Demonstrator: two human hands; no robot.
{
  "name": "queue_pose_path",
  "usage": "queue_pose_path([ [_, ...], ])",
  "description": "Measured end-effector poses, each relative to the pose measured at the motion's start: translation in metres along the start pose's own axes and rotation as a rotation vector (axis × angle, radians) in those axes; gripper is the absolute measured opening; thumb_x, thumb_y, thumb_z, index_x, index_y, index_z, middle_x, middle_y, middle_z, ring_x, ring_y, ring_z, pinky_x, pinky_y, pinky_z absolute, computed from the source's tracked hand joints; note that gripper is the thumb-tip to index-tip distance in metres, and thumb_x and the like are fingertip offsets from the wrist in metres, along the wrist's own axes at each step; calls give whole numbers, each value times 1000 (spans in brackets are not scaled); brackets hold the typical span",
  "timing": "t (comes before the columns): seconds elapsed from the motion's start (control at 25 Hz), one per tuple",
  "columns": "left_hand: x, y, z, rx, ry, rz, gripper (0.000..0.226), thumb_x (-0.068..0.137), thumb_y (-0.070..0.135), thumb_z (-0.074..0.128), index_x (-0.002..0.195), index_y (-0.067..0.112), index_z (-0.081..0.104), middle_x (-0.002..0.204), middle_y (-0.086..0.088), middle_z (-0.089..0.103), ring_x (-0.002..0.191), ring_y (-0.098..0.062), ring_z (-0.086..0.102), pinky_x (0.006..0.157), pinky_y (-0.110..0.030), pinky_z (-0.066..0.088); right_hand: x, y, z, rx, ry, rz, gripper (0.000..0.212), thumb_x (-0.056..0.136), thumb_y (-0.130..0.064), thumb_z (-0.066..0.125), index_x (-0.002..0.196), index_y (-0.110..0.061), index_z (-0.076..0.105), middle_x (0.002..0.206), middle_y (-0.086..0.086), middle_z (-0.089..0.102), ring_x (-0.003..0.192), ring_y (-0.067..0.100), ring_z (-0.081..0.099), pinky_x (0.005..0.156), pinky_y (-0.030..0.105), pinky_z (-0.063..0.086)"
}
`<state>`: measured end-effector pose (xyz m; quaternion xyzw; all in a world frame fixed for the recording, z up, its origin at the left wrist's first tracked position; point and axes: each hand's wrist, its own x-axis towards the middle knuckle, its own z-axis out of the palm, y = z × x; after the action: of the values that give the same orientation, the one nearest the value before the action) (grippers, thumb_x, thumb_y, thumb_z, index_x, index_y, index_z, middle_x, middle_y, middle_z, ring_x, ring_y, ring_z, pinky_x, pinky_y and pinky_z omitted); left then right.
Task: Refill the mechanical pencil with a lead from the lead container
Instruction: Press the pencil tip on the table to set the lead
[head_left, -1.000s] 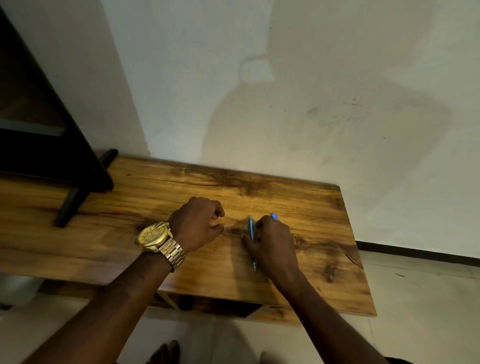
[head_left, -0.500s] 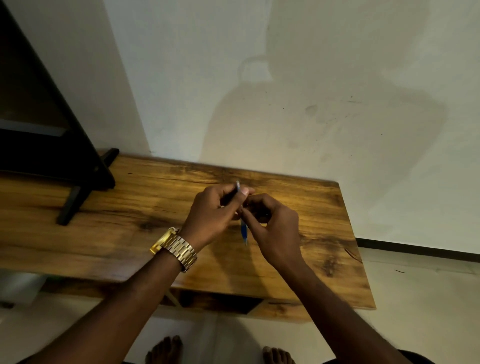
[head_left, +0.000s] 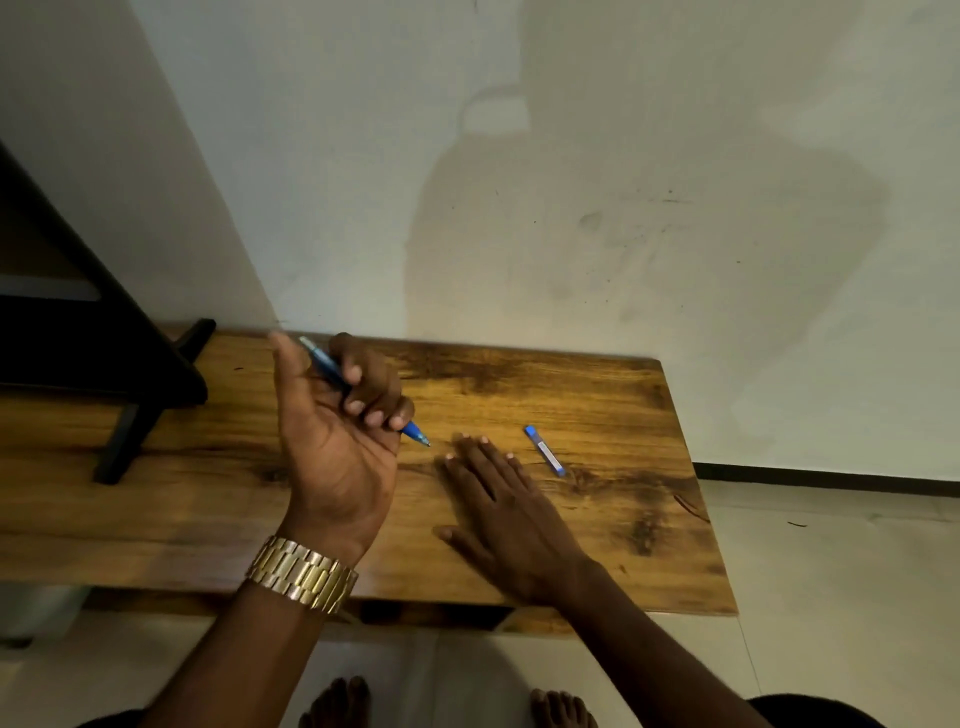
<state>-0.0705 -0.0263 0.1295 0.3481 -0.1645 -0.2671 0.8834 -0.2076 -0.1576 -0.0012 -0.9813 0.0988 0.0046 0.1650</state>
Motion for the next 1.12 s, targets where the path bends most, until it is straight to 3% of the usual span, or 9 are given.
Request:
queue_pose_path([
  [0.08, -4, 3, -4, -39, -29, -22, 61, 111, 61, 23, 68, 22, 41, 57, 9, 27, 53, -10, 24, 53, -28, 25, -2, 5, 10, -42, -12, -8, 81, 110, -73, 24, 175, -32, 1, 184, -1, -13, 170, 20, -17, 139, 49, 1],
  [0.28, 5, -16, -14, -195, 130, -198, 58, 107, 55, 21, 58, 26, 32, 62, 7, 12, 58, -13, 11, 56, -29, 18, 1, 8, 20, -68, 43, -3, 78, 110, -74, 23, 175, -35, 5, 185, -3, -8, 171, 17, -13, 139, 49, 5],
  [0.44, 9, -22, -16, -188, 78, -152, 49, 107, 51, 17, 65, 26, 21, 58, 6, 14, 53, -14, 13, 51, -29, 19, 1, 9, 21, -73, 78, 6, 77, 109, -74, 27, 174, -36, 13, 185, -5, -2, 171, 16, -8, 139, 47, 7],
  [0.6, 5, -20, -8, -148, -6, -106, 48, 106, 48, 17, 63, 26, 22, 56, 6, 14, 49, -13, 13, 46, -28, 18, 1, 8, 20, -59, 63, 1, 77, 109, -74, 27, 174, -36, 11, 185, -6, -4, 171, 15, -10, 138, 48, 6],
  [1.12, 0, 8, 10, -142, -46, -25, 52, 106, 51, 9, 61, 27, 21, 53, 8, 13, 47, -12, 10, 45, -25, 18, 1, 9, 21, -33, 84, 16, 77, 108, -75, 28, 173, -39, 14, 185, -8, -2, 171, 13, -10, 138, 47, 6],
])
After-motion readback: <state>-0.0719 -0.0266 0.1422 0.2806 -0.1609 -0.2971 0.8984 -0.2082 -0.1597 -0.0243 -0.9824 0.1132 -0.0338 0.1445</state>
